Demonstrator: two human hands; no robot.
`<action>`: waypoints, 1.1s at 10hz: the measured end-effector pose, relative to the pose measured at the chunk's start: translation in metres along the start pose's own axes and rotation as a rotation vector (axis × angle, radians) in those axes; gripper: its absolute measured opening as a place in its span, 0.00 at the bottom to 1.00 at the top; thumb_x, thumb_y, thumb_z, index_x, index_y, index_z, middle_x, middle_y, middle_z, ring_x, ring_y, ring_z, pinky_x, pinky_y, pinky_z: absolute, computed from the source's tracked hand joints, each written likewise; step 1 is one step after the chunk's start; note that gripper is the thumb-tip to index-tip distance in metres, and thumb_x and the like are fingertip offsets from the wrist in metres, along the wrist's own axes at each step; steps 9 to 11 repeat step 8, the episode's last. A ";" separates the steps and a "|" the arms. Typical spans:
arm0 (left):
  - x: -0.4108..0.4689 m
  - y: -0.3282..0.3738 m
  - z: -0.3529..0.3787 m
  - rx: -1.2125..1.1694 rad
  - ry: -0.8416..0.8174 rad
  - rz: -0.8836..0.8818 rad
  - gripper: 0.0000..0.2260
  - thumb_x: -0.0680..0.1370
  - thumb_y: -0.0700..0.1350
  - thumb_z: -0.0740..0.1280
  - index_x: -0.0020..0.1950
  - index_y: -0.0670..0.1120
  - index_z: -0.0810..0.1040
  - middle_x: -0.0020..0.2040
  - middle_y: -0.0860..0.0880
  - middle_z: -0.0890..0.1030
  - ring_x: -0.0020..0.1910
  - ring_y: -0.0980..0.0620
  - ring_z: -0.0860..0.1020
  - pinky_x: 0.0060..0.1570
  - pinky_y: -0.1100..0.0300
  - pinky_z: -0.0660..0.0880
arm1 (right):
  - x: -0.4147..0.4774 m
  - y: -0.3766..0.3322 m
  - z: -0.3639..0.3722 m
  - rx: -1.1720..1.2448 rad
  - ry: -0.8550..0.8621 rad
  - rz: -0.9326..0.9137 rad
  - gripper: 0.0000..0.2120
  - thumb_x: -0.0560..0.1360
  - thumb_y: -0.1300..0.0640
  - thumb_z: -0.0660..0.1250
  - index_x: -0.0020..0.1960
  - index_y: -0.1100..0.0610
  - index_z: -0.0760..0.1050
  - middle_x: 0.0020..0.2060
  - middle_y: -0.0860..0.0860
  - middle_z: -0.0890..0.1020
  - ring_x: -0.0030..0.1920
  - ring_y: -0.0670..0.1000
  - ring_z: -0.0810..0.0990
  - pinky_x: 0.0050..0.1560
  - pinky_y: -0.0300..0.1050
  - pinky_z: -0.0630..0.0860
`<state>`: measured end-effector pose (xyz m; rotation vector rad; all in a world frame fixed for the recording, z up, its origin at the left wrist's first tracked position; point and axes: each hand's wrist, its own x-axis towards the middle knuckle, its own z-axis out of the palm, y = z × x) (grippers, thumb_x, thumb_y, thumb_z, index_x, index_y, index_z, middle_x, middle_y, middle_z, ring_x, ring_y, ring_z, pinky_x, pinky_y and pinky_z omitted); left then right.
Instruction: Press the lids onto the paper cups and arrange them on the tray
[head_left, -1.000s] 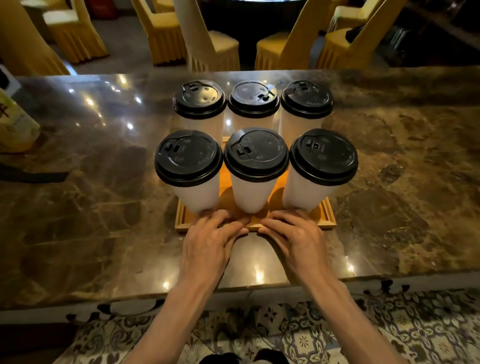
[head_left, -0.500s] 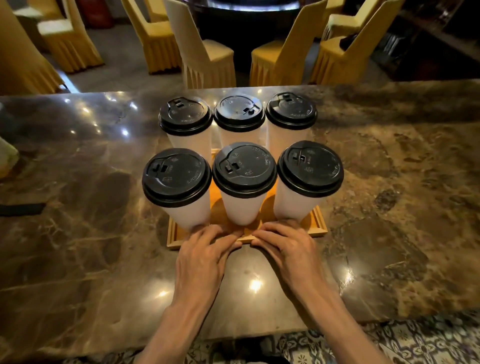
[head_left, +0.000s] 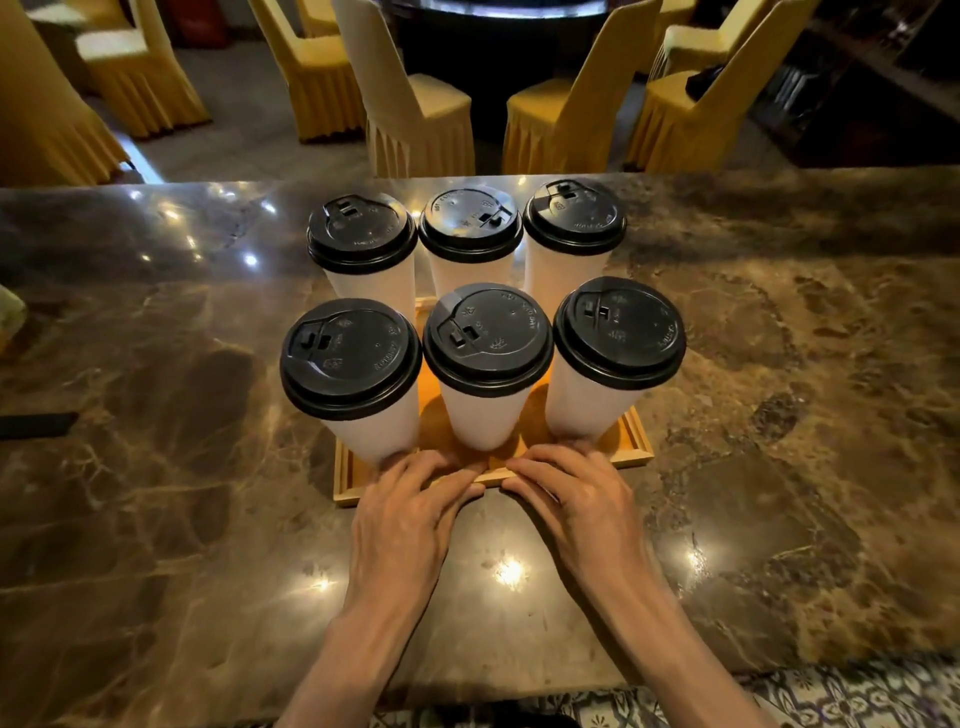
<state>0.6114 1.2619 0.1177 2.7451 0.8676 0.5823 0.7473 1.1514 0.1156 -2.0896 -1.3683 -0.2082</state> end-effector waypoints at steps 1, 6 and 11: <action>0.001 -0.002 0.000 -0.001 -0.006 0.006 0.17 0.76 0.50 0.57 0.47 0.49 0.86 0.44 0.47 0.83 0.42 0.44 0.82 0.37 0.54 0.78 | -0.001 0.001 0.001 0.004 -0.015 0.005 0.09 0.68 0.60 0.77 0.49 0.57 0.86 0.45 0.52 0.86 0.45 0.55 0.83 0.44 0.44 0.81; 0.002 -0.010 0.001 -0.043 0.024 0.022 0.28 0.82 0.58 0.46 0.48 0.50 0.85 0.44 0.48 0.83 0.44 0.47 0.82 0.42 0.56 0.77 | 0.004 -0.007 0.003 -0.016 -0.063 -0.057 0.11 0.66 0.56 0.79 0.48 0.54 0.86 0.44 0.50 0.86 0.44 0.51 0.84 0.42 0.42 0.80; -0.019 -0.018 -0.017 -0.250 0.073 -0.016 0.21 0.77 0.59 0.58 0.58 0.49 0.81 0.53 0.51 0.82 0.54 0.55 0.78 0.53 0.59 0.75 | -0.004 0.014 -0.044 0.141 -0.054 -0.076 0.10 0.73 0.50 0.72 0.52 0.51 0.84 0.48 0.44 0.85 0.51 0.40 0.81 0.54 0.35 0.79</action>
